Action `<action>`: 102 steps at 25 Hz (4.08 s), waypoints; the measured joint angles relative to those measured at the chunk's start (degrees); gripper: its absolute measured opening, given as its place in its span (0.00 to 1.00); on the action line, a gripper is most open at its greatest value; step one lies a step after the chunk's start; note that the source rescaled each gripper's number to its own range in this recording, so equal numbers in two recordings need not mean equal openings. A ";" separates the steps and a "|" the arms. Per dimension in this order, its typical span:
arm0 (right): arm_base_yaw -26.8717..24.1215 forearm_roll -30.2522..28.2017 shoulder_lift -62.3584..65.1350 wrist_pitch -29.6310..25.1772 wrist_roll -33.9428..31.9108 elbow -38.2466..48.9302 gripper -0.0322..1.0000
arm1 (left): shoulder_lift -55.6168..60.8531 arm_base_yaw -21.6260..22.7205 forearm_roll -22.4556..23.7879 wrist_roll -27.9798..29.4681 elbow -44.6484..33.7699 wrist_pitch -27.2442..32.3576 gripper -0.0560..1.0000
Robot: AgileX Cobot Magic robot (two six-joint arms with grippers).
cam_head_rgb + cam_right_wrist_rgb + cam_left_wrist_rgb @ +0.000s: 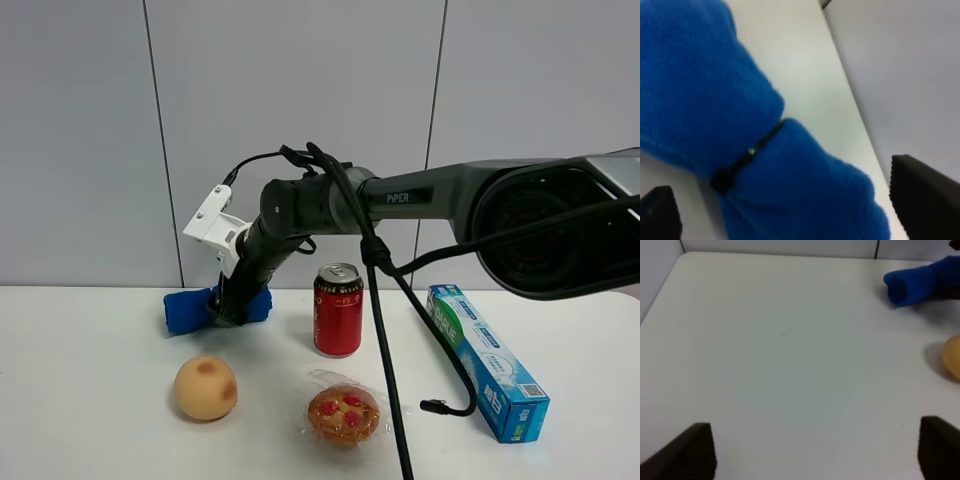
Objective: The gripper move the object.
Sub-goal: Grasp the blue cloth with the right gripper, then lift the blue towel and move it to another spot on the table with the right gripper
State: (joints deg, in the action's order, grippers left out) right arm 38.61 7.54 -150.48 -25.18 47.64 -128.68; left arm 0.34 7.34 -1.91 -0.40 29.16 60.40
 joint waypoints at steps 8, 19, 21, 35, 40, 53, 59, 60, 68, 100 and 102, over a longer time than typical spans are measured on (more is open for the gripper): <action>0.00 0.73 -1.35 0.20 0.07 0.00 0.76 | 0.00 0.00 0.00 0.00 0.00 0.00 1.00; -0.18 0.73 -1.35 0.69 -0.48 0.00 0.41 | 0.00 0.00 0.00 0.00 0.00 0.00 1.00; -0.18 0.73 -1.35 0.69 -1.13 0.00 0.25 | 0.00 0.00 0.00 0.00 0.00 0.00 1.00; -0.36 0.85 1.27 -2.45 -1.48 -0.15 0.03 | 0.00 0.00 0.00 0.00 0.00 0.00 1.00; -0.36 2.32 5.80 -7.84 -1.53 -0.15 0.03 | 0.00 0.00 0.00 0.00 0.00 0.00 1.00; 0.00 5.09 27.59 -21.34 -8.79 -0.15 0.03 | 0.00 0.00 0.00 0.00 0.00 0.00 1.00; 1.16 -4.92 37.61 -28.32 -18.63 -0.15 0.03 | 0.00 0.00 0.00 0.00 0.00 0.00 1.00; 1.16 -6.64 38.98 -29.49 -21.87 -0.15 0.03 | 0.00 0.00 0.00 0.00 0.00 0.00 1.00; 1.16 -17.97 47.12 -42.26 -48.67 -0.16 0.03 | 0.00 0.00 0.00 0.00 0.00 0.00 1.00; -9.03 -29.37 61.41 -3.24 -104.36 69.29 0.03 | 0.00 0.00 0.00 0.00 0.00 0.00 1.00; -9.15 -29.42 59.50 -2.59 -105.18 69.47 0.03 | 0.00 0.00 0.00 0.00 0.00 0.00 1.00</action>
State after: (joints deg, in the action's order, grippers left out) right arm 29.46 -21.88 -90.98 -27.76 -57.53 -59.21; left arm 0.34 7.34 -1.91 -0.40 29.16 60.40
